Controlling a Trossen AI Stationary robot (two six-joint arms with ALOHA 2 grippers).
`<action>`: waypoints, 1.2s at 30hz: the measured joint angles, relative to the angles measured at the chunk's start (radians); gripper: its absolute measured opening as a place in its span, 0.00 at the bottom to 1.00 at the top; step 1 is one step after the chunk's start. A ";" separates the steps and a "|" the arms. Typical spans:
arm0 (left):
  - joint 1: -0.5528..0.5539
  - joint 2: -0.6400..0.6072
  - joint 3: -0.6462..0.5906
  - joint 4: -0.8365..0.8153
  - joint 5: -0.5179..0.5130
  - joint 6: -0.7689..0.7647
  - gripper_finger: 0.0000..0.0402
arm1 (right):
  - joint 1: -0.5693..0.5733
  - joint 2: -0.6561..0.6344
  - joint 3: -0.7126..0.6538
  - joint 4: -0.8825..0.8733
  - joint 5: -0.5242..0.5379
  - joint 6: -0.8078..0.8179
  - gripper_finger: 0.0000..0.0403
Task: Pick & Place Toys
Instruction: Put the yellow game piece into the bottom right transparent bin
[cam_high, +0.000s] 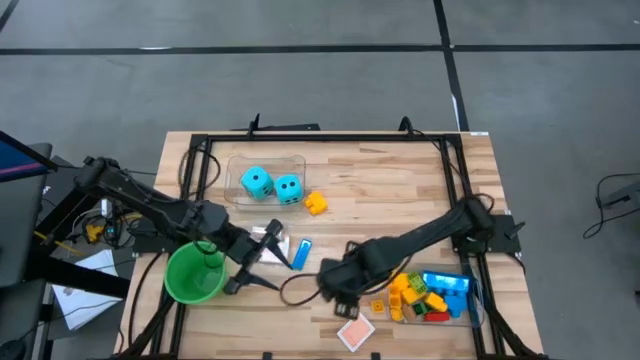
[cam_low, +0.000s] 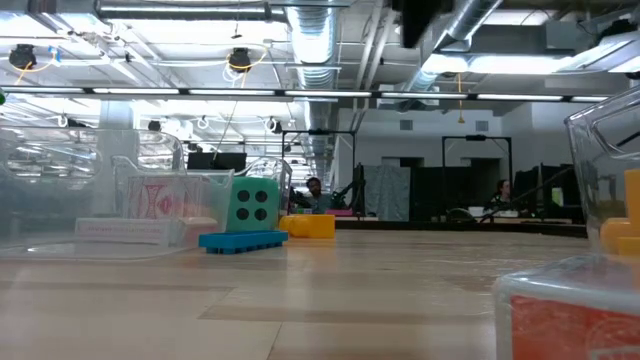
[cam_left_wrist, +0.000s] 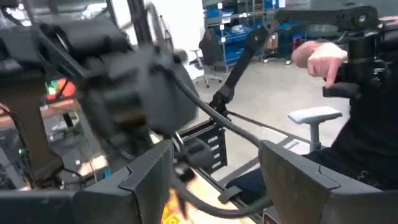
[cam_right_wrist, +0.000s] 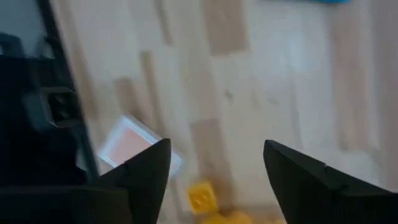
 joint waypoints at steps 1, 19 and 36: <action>-0.002 -0.029 0.000 -0.028 0.000 0.007 0.58 | 0.005 0.034 0.045 -0.003 -0.012 -0.007 0.63; -0.130 -0.263 -0.178 0.069 0.001 0.030 0.58 | 0.027 0.331 0.275 -0.312 -0.084 0.048 0.63; -0.118 -0.257 -0.178 0.079 -0.004 0.038 0.58 | 0.104 0.329 0.108 -0.328 -0.087 0.027 0.63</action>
